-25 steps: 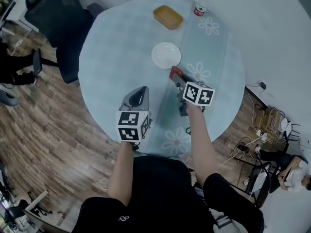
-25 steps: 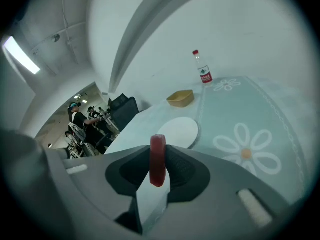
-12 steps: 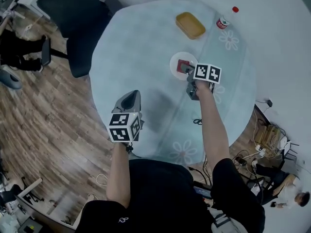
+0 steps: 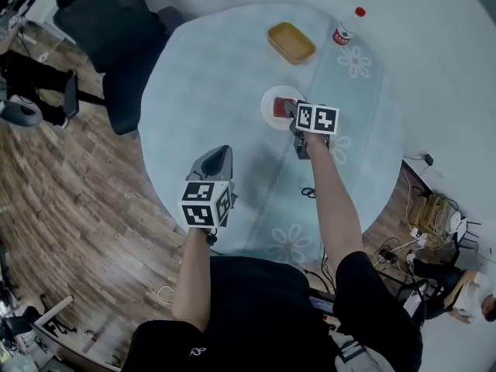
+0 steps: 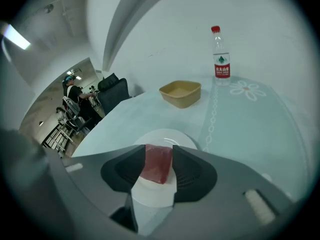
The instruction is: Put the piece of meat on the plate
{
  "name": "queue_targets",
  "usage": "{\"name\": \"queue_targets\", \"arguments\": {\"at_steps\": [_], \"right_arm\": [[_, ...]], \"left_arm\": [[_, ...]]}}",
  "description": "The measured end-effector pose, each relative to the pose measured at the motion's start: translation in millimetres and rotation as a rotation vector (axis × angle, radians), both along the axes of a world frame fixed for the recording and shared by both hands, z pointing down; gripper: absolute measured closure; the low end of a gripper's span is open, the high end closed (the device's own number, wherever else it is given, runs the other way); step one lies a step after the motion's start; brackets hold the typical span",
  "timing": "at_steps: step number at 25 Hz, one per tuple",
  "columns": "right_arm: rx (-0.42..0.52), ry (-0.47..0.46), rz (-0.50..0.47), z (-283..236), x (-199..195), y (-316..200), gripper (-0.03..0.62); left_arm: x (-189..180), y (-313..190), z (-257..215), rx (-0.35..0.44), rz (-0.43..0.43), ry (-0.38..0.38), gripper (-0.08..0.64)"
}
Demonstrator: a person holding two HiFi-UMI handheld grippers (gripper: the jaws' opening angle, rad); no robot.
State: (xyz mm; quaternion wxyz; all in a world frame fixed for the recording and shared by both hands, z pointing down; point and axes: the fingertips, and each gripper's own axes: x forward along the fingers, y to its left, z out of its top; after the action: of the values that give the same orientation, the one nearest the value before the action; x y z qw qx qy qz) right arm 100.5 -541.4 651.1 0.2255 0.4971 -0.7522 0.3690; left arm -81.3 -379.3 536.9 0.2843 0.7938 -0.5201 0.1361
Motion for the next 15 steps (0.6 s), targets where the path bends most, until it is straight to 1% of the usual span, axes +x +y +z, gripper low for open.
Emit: {"name": "queue_targets", "arguments": {"at_steps": [2,4,6,8,10,13,15], "right_arm": [[0.081,-0.007,0.000,-26,4,6,0.413],[0.210,-0.025,0.000,-68,3,14,0.439],[0.339,-0.033,0.009,-114,3,29,0.470],[0.443,-0.037,0.032,-159,8,51,0.528],[0.542,-0.008,0.040,-198,13,79,0.575],[0.684,0.059,0.011,-249,16,123,0.583],[0.737,0.052,0.023,-271,23,151,0.583]], "left_arm": [[13,0,-16,0.040,0.026,0.001,0.565],[22,-1,-38,0.096,0.045,0.003,0.565],[30,-2,-62,0.156,0.047,0.011,0.565],[38,-1,-86,0.211,0.039,0.024,0.565],[46,2,-105,0.252,0.023,0.046,0.565],[54,5,-127,0.300,-0.017,0.070,0.565],[64,10,-141,0.339,-0.044,0.076,0.565]]}}
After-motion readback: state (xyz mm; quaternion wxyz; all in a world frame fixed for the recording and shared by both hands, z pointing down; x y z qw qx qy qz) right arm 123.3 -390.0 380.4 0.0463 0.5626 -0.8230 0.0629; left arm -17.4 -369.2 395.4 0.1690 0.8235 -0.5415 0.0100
